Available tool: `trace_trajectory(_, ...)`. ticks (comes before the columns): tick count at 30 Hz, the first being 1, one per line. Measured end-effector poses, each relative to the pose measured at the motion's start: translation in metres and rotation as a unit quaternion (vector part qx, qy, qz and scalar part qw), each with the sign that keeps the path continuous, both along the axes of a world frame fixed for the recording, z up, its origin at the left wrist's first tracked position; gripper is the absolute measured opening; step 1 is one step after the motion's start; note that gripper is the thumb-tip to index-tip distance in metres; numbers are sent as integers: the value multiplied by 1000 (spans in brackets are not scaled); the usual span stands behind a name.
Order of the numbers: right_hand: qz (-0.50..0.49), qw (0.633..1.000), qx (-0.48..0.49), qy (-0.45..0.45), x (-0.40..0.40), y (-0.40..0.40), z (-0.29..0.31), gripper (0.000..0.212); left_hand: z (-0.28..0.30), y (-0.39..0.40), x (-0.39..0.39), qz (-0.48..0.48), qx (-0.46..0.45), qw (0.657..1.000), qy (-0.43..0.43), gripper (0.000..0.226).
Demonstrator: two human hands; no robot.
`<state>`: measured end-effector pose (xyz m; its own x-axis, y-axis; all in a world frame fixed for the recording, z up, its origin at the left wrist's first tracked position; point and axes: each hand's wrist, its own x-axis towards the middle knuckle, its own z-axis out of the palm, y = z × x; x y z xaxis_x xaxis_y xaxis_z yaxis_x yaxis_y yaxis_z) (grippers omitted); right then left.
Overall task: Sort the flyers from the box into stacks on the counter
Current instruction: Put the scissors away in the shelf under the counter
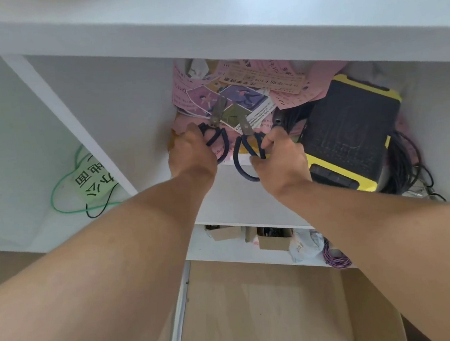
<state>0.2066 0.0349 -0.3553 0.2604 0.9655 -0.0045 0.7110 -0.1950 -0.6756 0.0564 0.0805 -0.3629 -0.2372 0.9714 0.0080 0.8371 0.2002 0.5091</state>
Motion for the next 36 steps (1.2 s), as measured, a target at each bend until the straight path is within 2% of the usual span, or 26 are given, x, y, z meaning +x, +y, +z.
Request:
trace_trajectory(5,-14,999,9,28,-26,29,10,20,0,-1,-2,-8,-4,1000,-20,22)
trace_trajectory(9,-11,999,-17,31,-49,44,13,27,-17,-22,-3,-25,29,992,-118,23)
trace_trajectory(11,-5,999,-37,31,-62,49,9,29,-19,-31,-10,-16,58,984,-166,33)
trace_trajectory(14,3,998,-48,46,-79,49,5,29,-24,-50,-15,-16,124,977,-174,60)
trace_trajectory(16,17,998,-44,42,-85,47,4,25,-33,-64,-17,-20,151,974,-169,68)
trace_trajectory(21,-12,999,25,46,-80,39,2,20,-44,-79,-18,33,46,971,-232,66)
trace_trajectory(22,-31,999,20,19,-77,39,1,24,-43,-76,-18,43,31,968,-244,66)
trace_trajectory(24,-84,995,-54,-13,-72,42,-3,37,-40,-67,-17,55,11,965,-258,64)
trace_trajectory(26,-126,981,-129,77,-71,44,-8,38,-38,-60,-16,64,-5,961,-269,61)
trace_trajectory(28,-144,958,-145,203,-74,41,-11,22,-34,-58,-16,65,-13,959,-275,63)
trace_trajectory(29,-145,951,-139,234,-74,40,-13,11,-33,-58,-16,62,-16,959,-275,66)
trace_trajectory(30,-144,951,-128,240,-74,38,-15,4,-32,-59,-16,60,-18,960,-274,69)
trace_trajectory(32,-135,959,-101,228,-73,37,-17,23,-31,-60,-16,58,-26,956,-288,74)
trace_trajectory(33,-128,965,-85,214,-73,36,-16,24,-31,-61,-15,62,-31,948,-311,77)
trace_trajectory(35,-115,975,-66,178,-69,33,-11,11,-29,-64,-9,88,-50,920,-380,80)
trace_trajectory(36,-111,977,-63,173,-67,35,-11,14,-28,-66,-6,102,-60,908,-401,80)
